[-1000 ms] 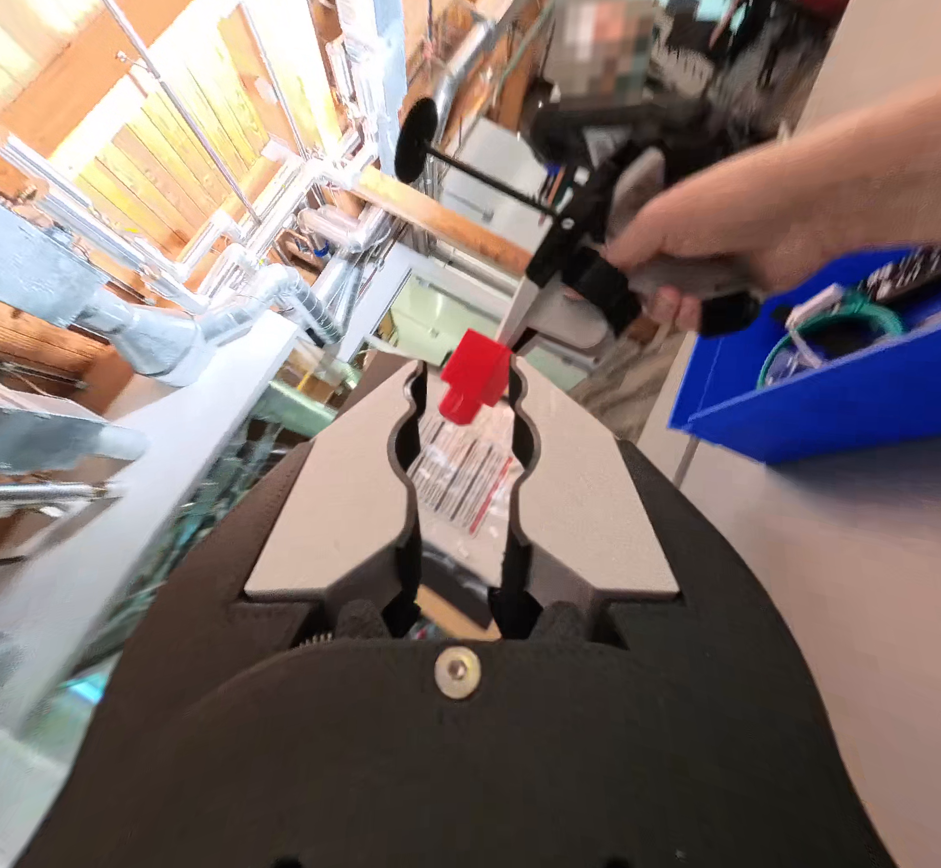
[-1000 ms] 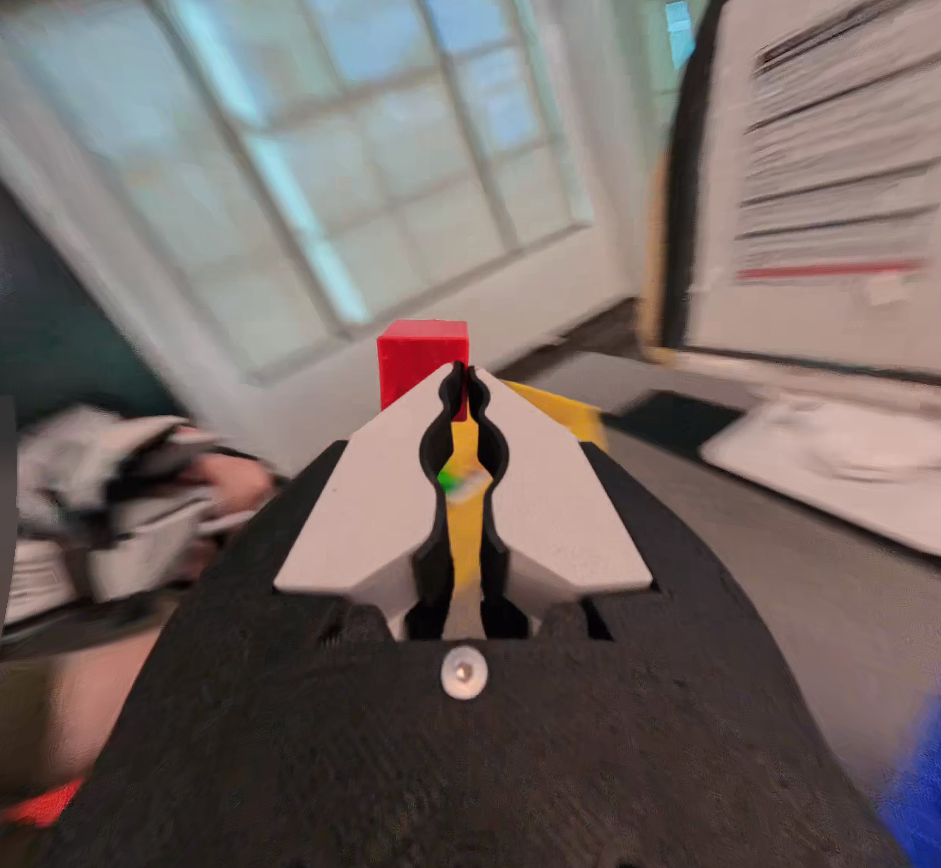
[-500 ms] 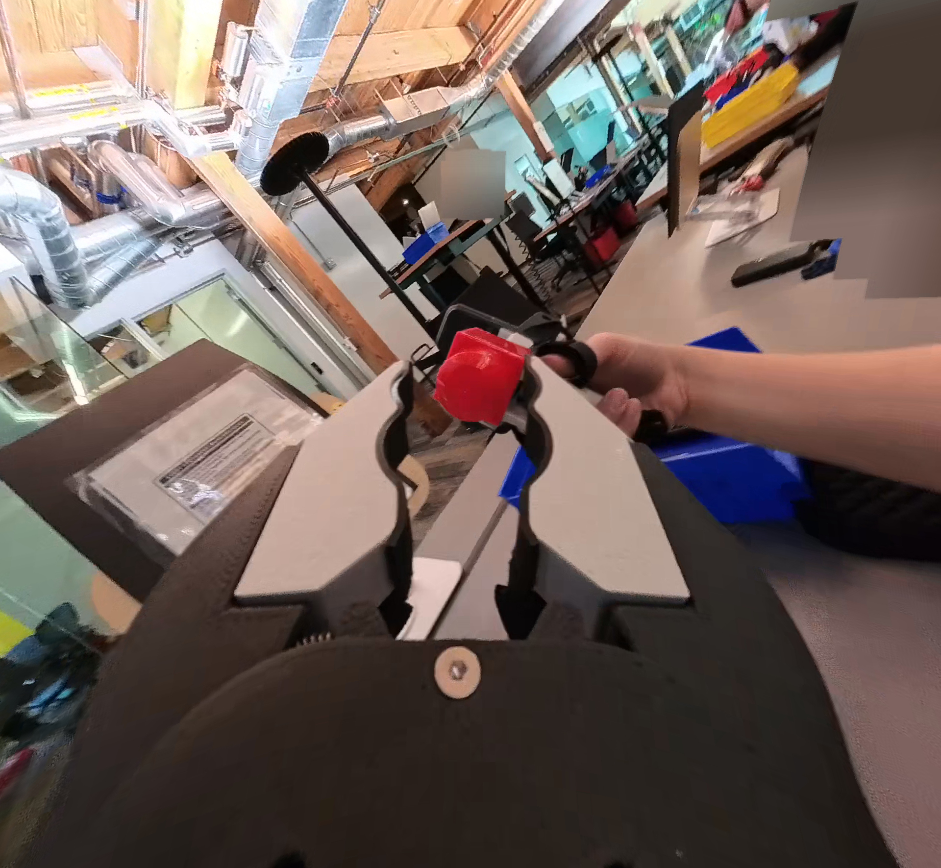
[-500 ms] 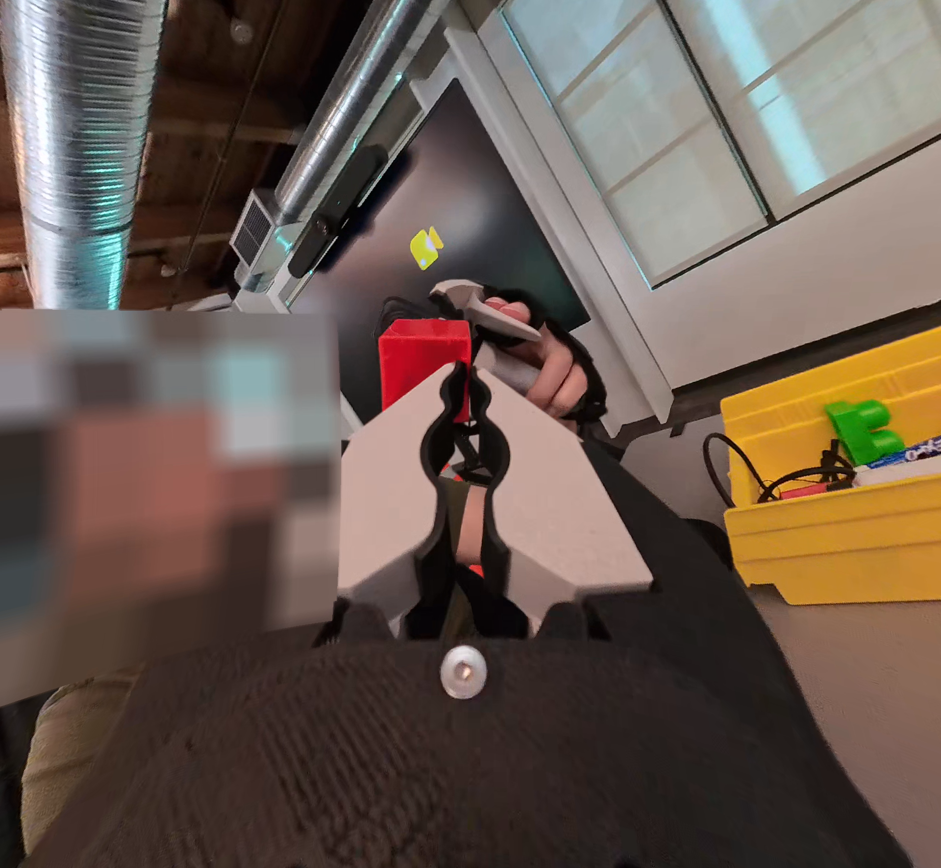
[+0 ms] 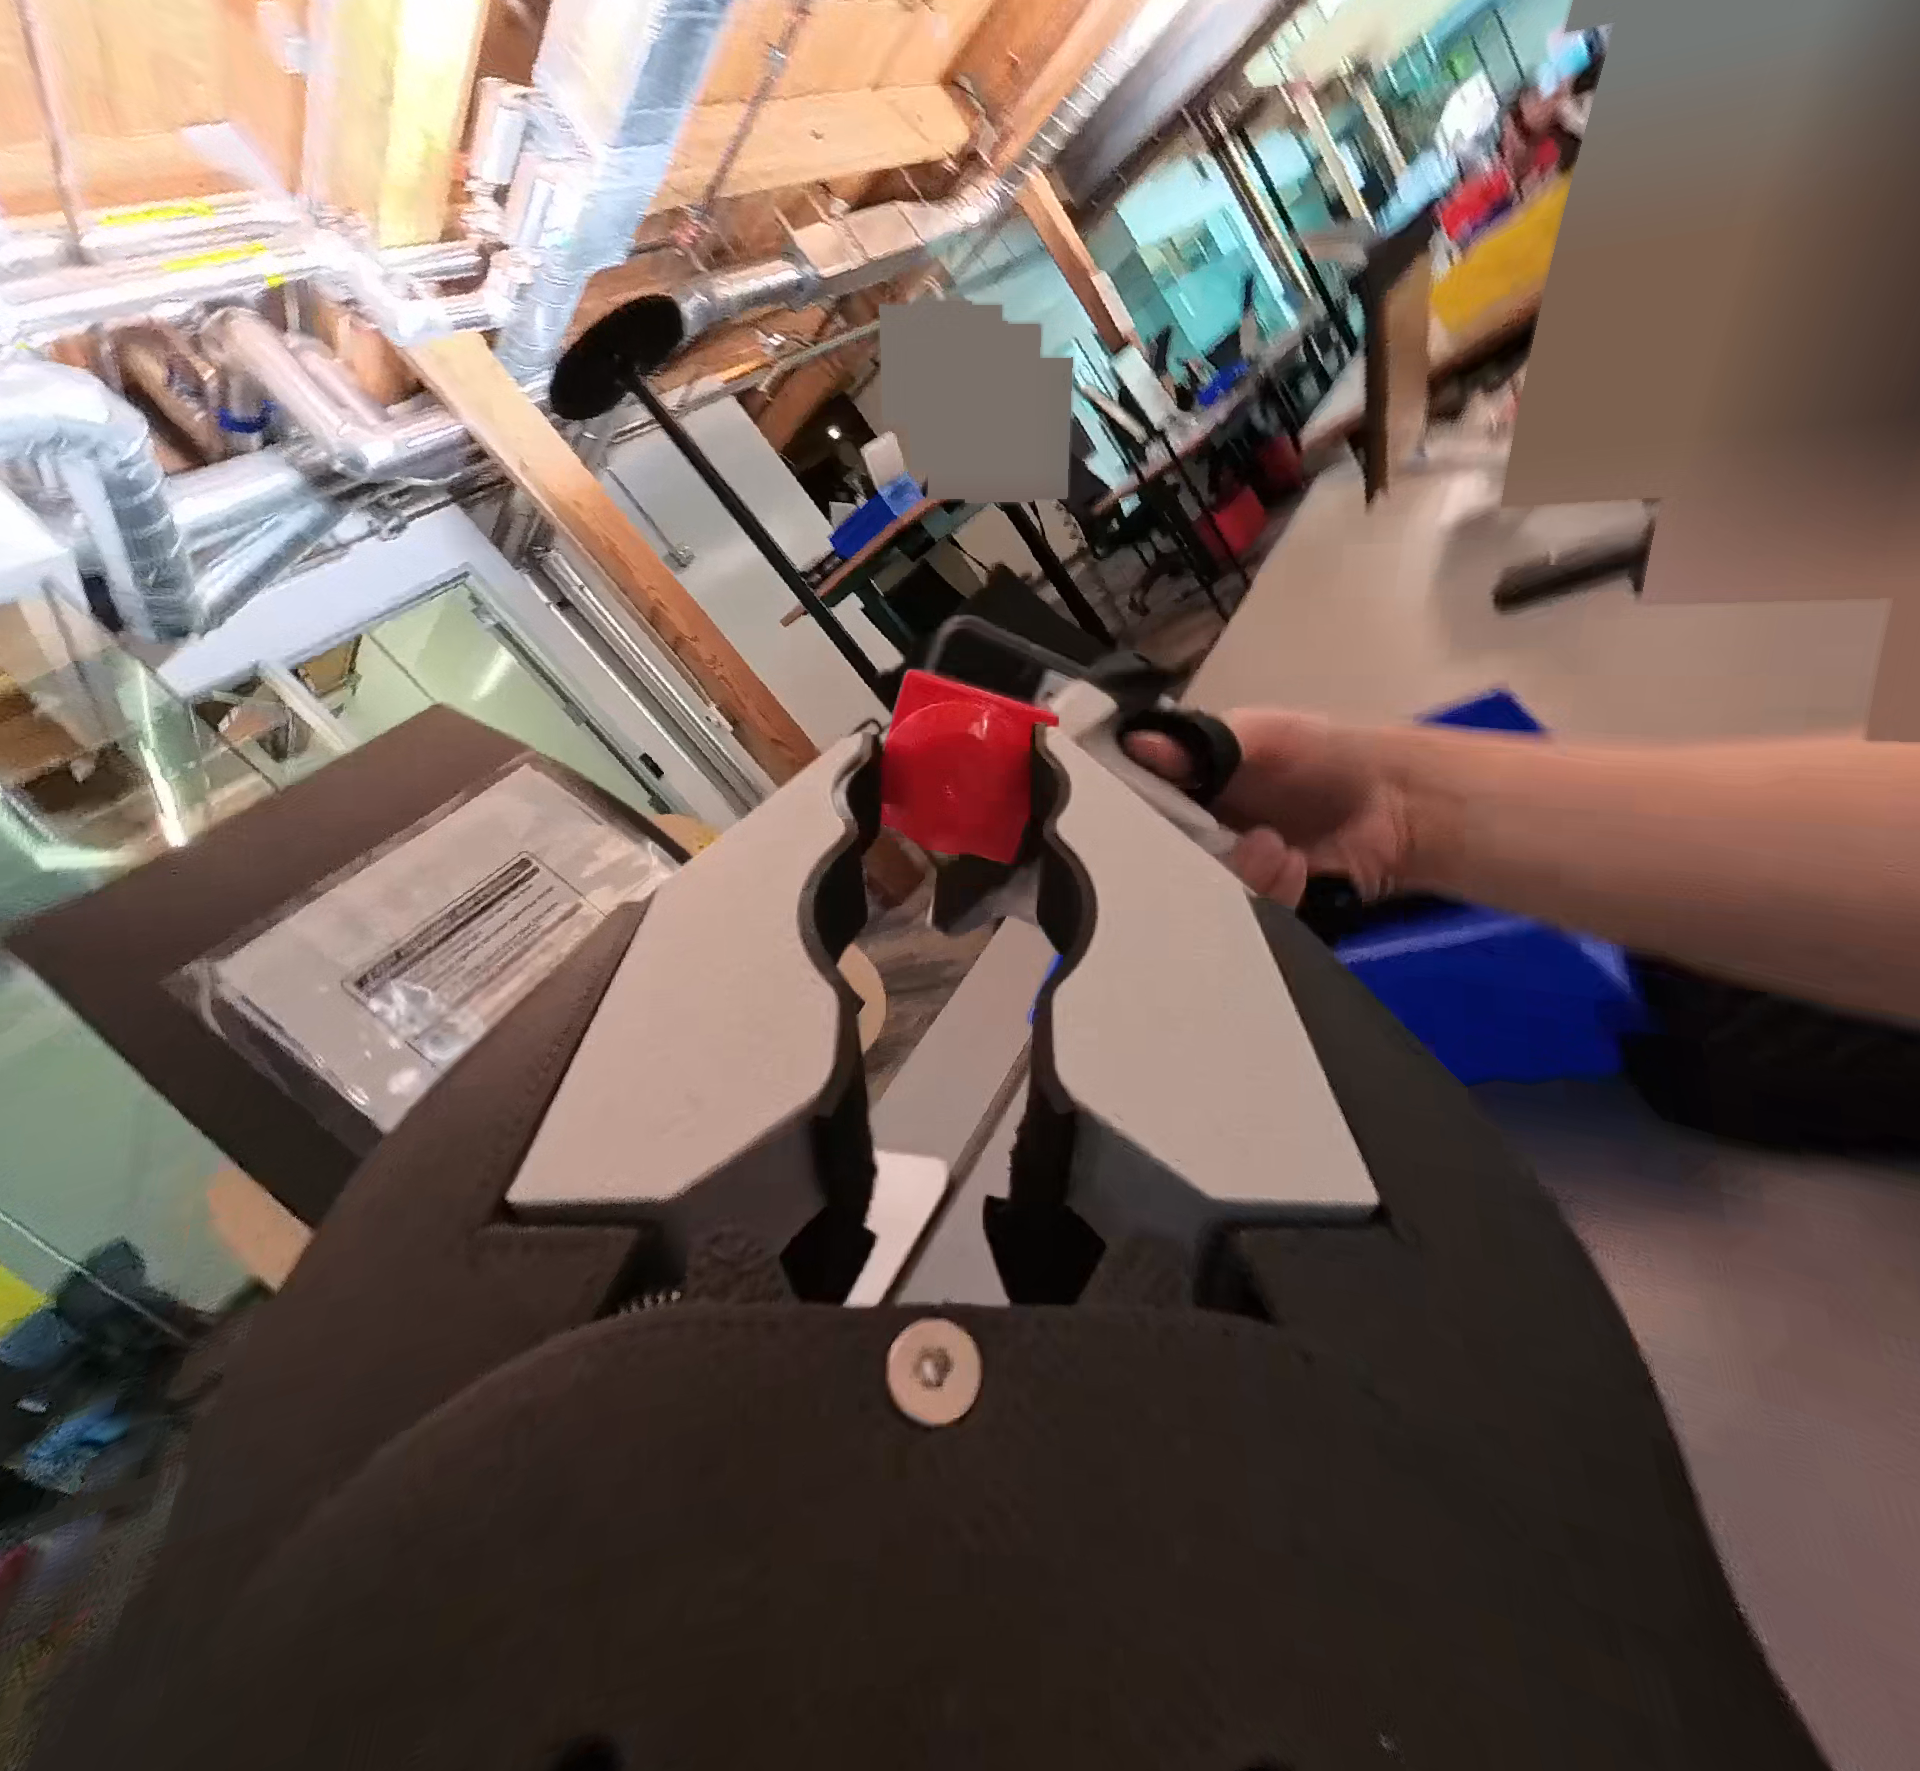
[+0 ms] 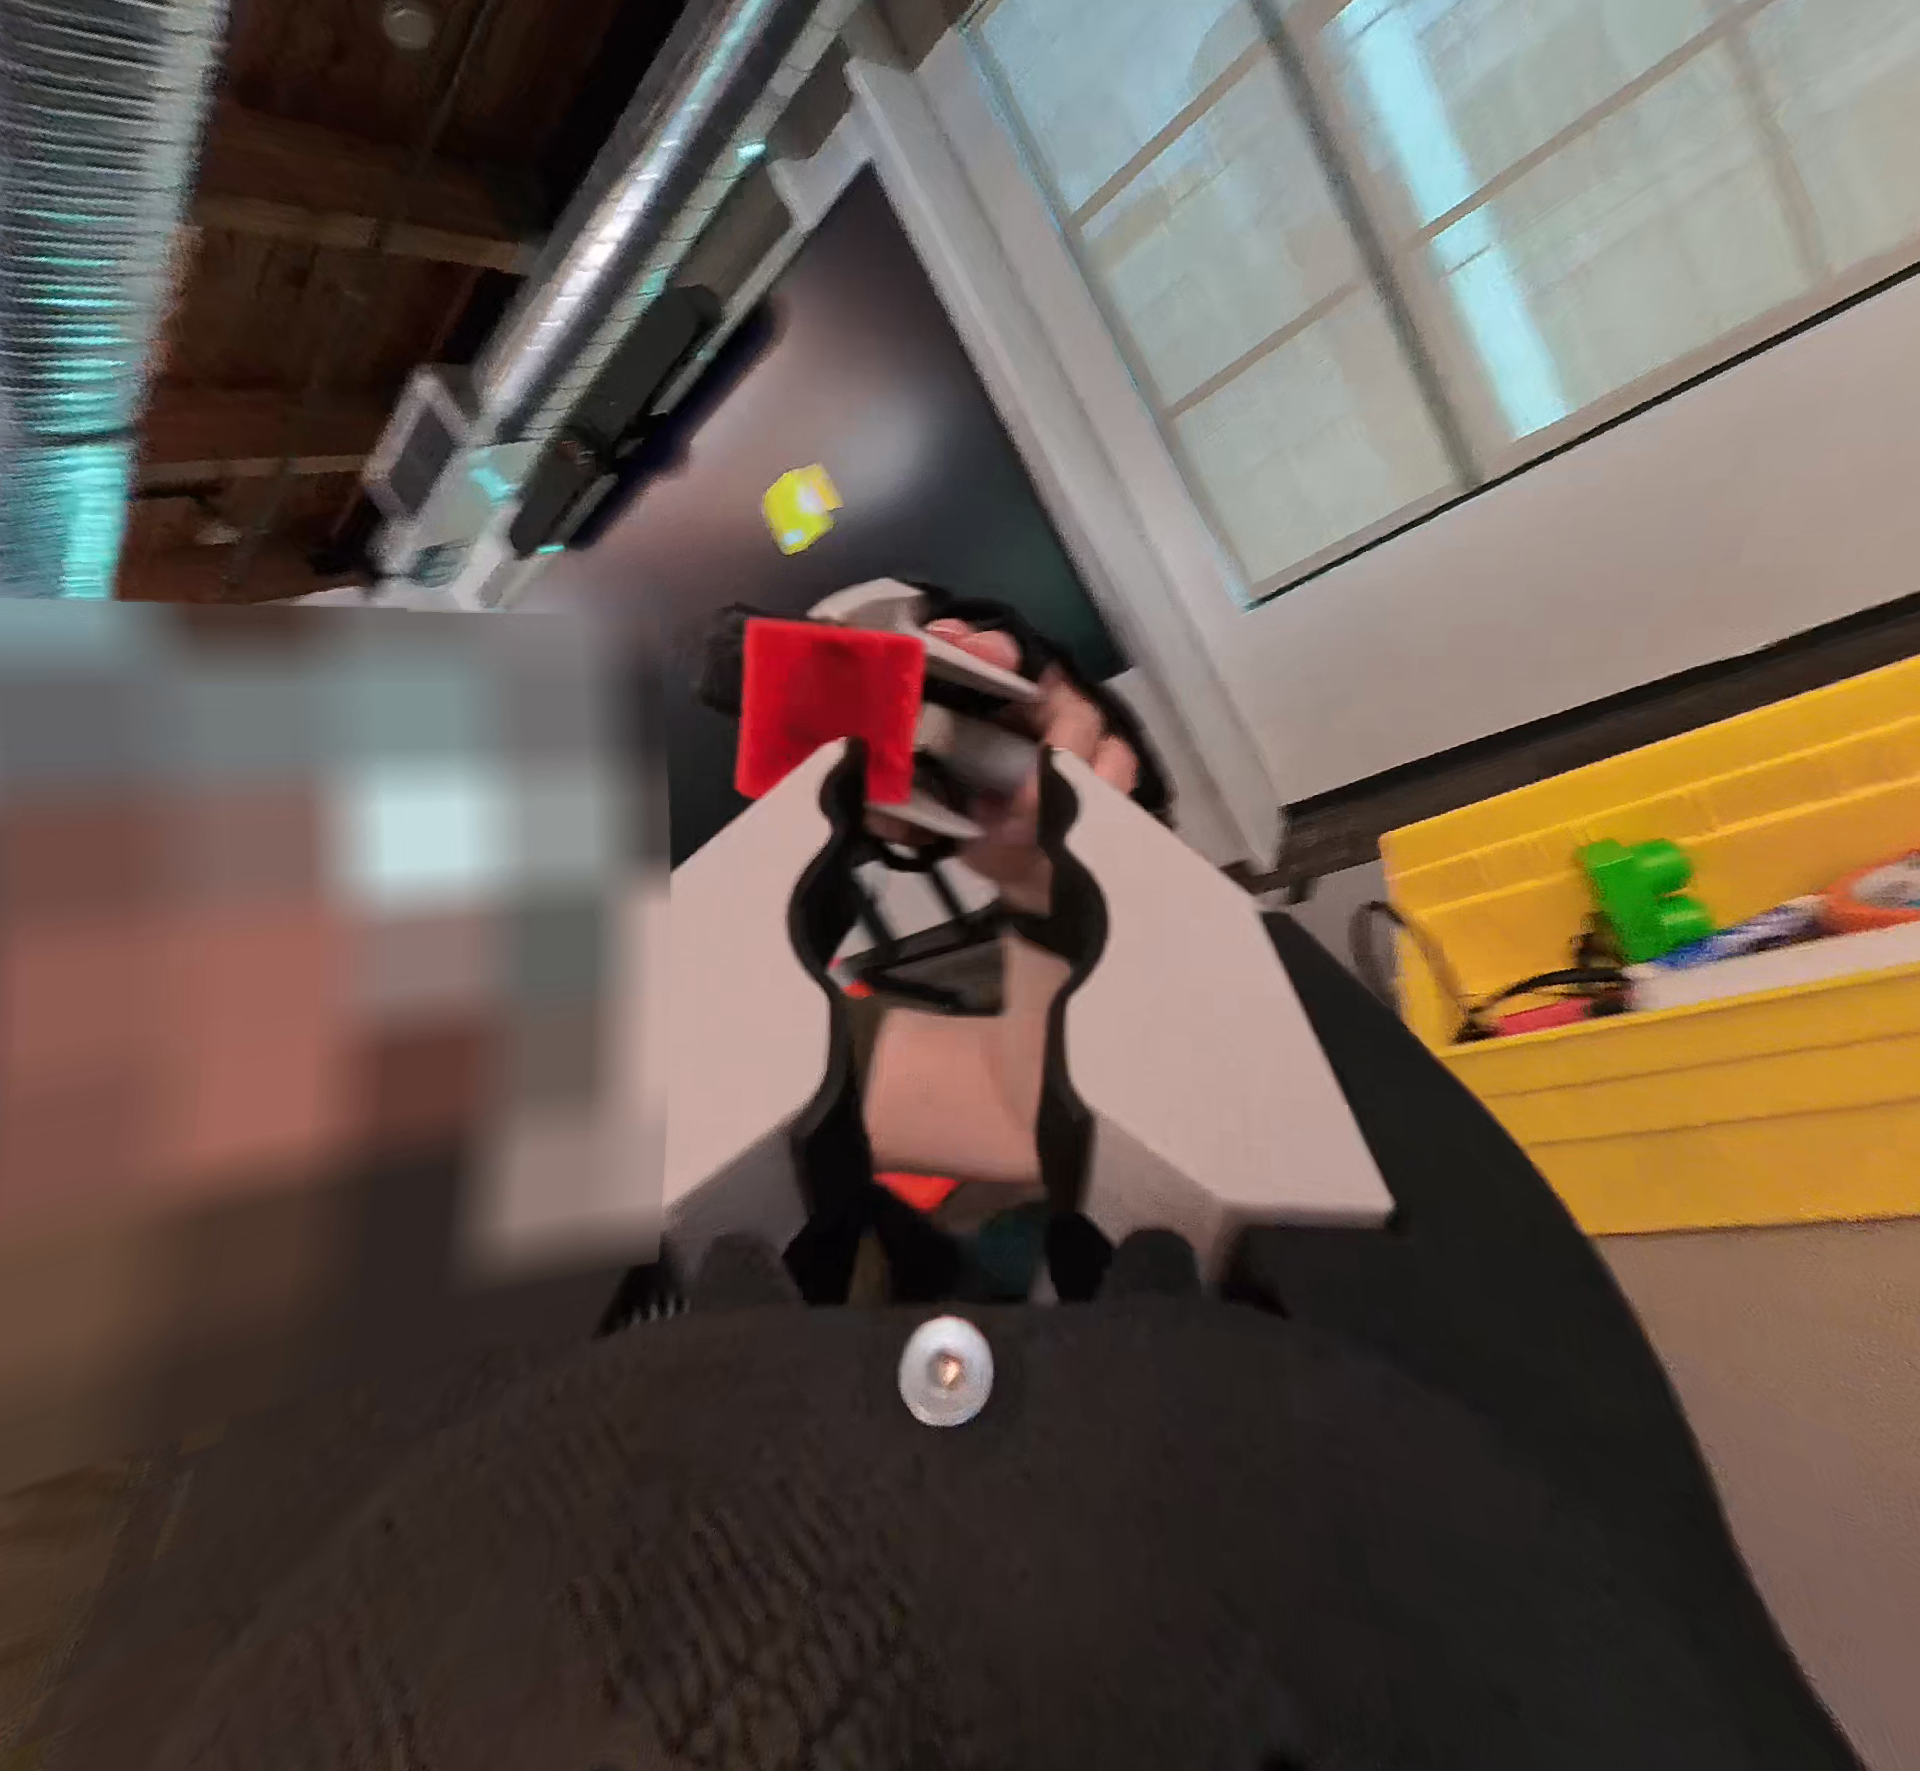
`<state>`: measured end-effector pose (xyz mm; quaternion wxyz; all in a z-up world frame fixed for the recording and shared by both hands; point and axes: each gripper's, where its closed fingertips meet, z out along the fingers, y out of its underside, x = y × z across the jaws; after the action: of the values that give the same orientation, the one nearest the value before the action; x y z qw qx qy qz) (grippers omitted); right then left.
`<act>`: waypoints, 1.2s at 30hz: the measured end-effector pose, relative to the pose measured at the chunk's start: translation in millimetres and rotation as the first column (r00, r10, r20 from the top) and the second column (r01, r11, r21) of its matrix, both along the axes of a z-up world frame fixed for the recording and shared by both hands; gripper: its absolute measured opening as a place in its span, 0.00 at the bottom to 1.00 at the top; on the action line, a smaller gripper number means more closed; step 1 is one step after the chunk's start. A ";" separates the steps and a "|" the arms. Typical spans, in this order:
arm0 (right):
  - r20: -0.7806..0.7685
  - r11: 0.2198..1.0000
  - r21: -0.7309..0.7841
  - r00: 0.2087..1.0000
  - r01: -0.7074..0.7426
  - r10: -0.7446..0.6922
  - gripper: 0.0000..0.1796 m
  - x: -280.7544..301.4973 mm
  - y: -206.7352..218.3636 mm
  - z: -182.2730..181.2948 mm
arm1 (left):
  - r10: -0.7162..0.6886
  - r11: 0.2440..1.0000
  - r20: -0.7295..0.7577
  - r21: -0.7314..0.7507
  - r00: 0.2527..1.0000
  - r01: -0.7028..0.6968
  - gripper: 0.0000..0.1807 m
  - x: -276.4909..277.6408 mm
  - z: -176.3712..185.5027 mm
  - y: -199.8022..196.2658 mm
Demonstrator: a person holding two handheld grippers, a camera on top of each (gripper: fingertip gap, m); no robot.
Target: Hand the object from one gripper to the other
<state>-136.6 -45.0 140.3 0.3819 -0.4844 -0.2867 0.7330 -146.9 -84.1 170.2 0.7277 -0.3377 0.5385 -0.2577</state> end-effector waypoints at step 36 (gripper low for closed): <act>-0.428 -0.399 0.855 0.015 0.332 -0.904 0.34 -28.9 27.2 27.1 | 0.120 -0.010 0.872 -0.477 0.474 0.879 0.15 -23.0 -6.1 80.8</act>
<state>-165.6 -17.8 167.5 0.8358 -0.4125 -0.3141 -0.1804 -169.9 -3.3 164.1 0.3390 -0.3783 -0.0269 -0.8610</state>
